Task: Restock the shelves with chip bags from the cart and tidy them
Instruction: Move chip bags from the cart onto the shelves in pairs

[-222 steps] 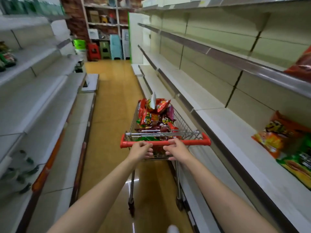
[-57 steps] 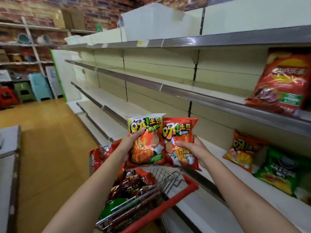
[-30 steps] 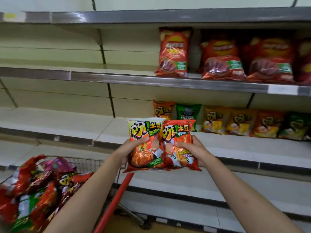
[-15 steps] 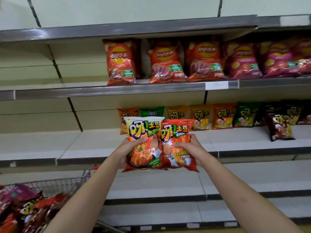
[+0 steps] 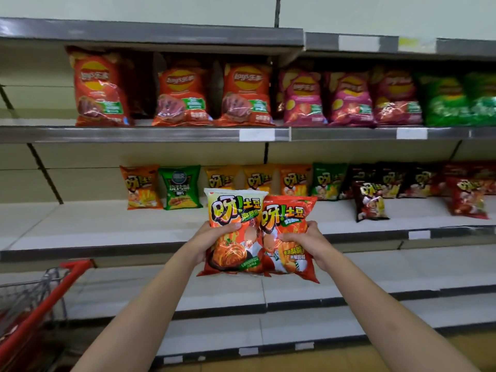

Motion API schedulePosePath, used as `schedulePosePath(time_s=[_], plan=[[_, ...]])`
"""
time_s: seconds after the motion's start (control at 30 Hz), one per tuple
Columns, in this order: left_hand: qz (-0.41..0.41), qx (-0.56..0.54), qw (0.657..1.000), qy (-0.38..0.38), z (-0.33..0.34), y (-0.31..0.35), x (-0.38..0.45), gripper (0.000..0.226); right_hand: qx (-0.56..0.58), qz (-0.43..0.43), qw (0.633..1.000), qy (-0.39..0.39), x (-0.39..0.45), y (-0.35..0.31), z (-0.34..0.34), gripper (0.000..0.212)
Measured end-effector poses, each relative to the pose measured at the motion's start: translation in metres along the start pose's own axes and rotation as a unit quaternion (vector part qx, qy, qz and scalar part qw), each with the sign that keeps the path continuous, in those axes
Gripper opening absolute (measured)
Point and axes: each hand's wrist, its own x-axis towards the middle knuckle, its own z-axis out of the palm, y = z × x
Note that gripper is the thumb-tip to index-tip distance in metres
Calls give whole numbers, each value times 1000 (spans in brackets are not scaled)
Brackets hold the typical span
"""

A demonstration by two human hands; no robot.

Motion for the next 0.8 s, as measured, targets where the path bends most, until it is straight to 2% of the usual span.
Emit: schedulePosePath(time_s=[0.07,0.27,0.43,0.67,0.8], plan=[[-7,7,1000,-10,22,1,6,79,9,4,1000,14,-1,9,-22,76],[-9,20,999,-35,80,5,20,71,39,0,998,50,-4,25,-76,77],[-10,55,997,-56,117,4,35,50,71,-2,994,77,-6,39,-107,80],[-37,74,990,-115,168,-4,76,50,68,13,990,126,-1,60,-156,79],[-41,69,986,-145,203,-4,104,40,59,15,986,157,7,61,-189,65]])
